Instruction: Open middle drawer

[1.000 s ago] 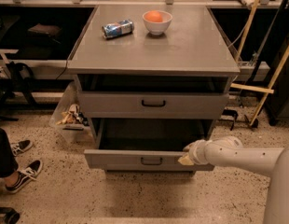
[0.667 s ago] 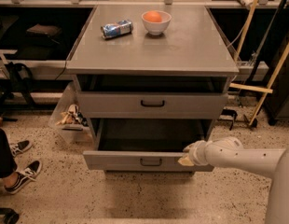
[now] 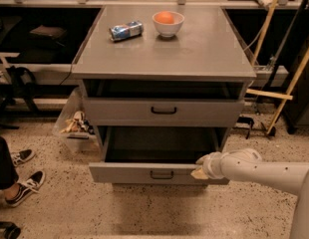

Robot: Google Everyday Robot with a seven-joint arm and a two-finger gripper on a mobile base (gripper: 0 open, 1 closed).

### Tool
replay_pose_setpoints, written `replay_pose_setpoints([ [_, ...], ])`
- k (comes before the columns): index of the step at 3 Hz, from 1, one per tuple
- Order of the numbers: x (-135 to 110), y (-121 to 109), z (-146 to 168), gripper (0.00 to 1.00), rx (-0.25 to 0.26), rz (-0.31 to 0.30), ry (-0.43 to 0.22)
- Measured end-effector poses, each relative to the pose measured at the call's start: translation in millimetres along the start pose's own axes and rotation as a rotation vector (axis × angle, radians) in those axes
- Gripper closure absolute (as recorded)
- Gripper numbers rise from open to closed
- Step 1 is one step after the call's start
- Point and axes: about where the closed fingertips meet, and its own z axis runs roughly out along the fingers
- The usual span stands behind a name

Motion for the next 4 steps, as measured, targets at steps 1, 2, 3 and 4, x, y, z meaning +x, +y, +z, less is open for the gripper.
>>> replay_pose_setpoints([
  [1,-1.4,0.0,-1.2,1.0,0.0,0.0,0.0],
  [2,5.5,7.5,-3.5,1.0,-0.003,0.002,-0.009],
  [3,3.1,7.7,-5.6,1.0,-0.003,0.002,-0.009],
  [4,4.6,16.8,-5.5,1.0,-0.014,-0.012,-0.016],
])
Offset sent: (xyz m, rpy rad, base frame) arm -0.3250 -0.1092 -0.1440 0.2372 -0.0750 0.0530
